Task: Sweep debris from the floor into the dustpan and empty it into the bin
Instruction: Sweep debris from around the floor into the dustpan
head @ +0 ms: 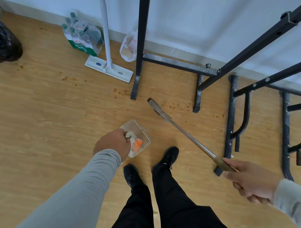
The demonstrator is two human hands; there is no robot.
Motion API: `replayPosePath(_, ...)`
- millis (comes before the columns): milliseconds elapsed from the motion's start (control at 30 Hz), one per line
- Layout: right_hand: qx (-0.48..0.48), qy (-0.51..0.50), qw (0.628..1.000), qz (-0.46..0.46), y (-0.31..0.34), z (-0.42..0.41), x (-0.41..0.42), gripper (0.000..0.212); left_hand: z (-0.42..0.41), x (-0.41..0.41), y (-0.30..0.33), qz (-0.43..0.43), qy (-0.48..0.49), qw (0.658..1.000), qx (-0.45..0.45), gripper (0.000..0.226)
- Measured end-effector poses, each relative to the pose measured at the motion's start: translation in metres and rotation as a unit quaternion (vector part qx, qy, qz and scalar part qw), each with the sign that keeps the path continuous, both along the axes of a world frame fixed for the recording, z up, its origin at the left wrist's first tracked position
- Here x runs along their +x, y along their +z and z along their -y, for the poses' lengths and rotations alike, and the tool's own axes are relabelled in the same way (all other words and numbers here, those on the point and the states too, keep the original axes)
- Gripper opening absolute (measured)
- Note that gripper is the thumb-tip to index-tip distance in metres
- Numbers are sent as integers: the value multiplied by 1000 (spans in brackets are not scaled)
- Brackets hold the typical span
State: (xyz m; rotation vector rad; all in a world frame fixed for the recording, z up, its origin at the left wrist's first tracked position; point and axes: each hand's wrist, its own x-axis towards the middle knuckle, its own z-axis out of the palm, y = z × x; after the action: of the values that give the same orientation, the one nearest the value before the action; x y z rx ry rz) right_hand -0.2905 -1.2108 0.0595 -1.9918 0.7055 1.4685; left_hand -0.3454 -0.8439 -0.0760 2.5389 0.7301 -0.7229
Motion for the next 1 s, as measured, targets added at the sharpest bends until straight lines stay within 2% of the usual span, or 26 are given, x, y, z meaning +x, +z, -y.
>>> replayPosePath(100, -63, 89, 993, 47, -36, -26, 10, 30, 1, 2, -1, 1, 0, 1000, -1, 15)
replayPosePath(267, -57, 152, 984, -66, -82, -66, -25, 48, -2, -1, -3, 3, 2, 1000, 0, 16)
replayPosePath(400, 19, 100, 985, -138, -47, -40, -19, 46, -1, 4, -2, 2, -1, 1000, -2, 14)
replayPosePath(533, 43, -56, 989, -127, -3, 17, 16, 42, -1, 4, -1, 1, 1, 1000, -7, 17)
replayPosePath(633, 39, -85, 990, -109, 17, 37, 25, 43, -1, 0, -1, 7, 4, 1000, -4, 19)
replayPosePath(700, 7, -33, 997, -64, 15, 34, 28, 40, -1, 0, -1, 6, 2, 1000, -4, 20)
replayPosePath(800, -65, 148, 987, 13, -15, 2, 26, 35, 1, 3, -1, -1, -2, 1000, -4, 21)
replayPosePath(900, -102, 298, 949, -17, -52, -39, 13, 52, 0, 1, -1, -1, -3, 1000, -4, 20)
replayPosePath(1000, -95, 388, 913, -83, -60, -56, -8, 58, -3, -1, -3, 2, -7, 1000, 2, 17)
